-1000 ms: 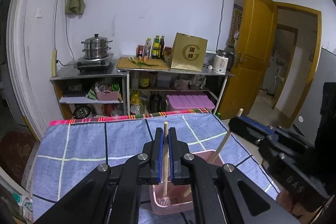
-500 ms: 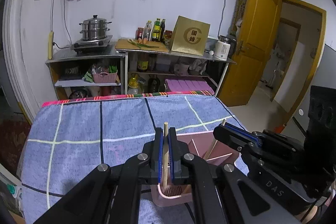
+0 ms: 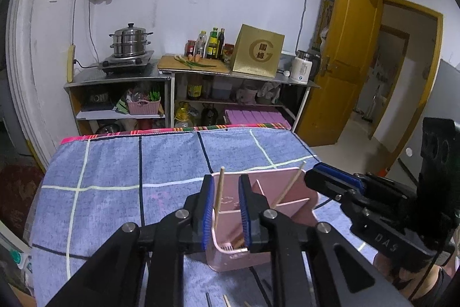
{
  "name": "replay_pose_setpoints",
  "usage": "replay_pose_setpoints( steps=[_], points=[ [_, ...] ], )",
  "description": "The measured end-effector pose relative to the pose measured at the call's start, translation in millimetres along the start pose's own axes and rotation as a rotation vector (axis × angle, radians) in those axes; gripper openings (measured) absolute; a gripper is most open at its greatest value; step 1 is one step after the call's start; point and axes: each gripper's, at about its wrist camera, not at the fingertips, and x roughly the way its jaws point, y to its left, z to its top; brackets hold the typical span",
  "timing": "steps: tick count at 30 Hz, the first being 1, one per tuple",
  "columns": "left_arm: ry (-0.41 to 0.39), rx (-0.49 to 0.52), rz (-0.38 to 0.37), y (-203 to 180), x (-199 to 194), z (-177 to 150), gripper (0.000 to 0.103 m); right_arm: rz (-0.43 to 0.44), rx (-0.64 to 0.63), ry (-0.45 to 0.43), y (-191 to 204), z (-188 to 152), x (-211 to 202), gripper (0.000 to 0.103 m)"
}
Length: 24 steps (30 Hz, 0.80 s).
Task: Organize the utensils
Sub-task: 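Lower both wooden chopsticks into the basket compartments and open both tools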
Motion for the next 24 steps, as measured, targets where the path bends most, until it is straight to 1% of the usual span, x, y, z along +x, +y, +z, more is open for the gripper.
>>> replay_pose_setpoints(
  steps=[4,7,9,12,17,24],
  points=[
    [-0.024,0.004,0.002,-3,-22,-10,0.017,-0.008,-0.019,-0.030,3,-4,-24,0.017],
    [-0.044,0.010,0.015,-7,-40,-22,0.018,-0.002,-0.023,-0.055,4,-15,-48,0.017],
    [-0.057,0.016,0.009,-10,-55,-34,0.018,0.008,-0.020,-0.064,4,-24,-62,0.017],
    [-0.067,0.027,0.021,-15,-72,-56,0.018,0.011,-0.012,-0.057,5,-39,-78,0.017],
    [-0.056,0.026,0.005,-21,-92,-92,0.018,0.012,-0.018,-0.041,10,-64,-96,0.017],
    [-0.018,0.033,-0.002,-26,-103,-136,0.018,0.022,-0.032,0.016,15,-99,-106,0.017]
  ],
)
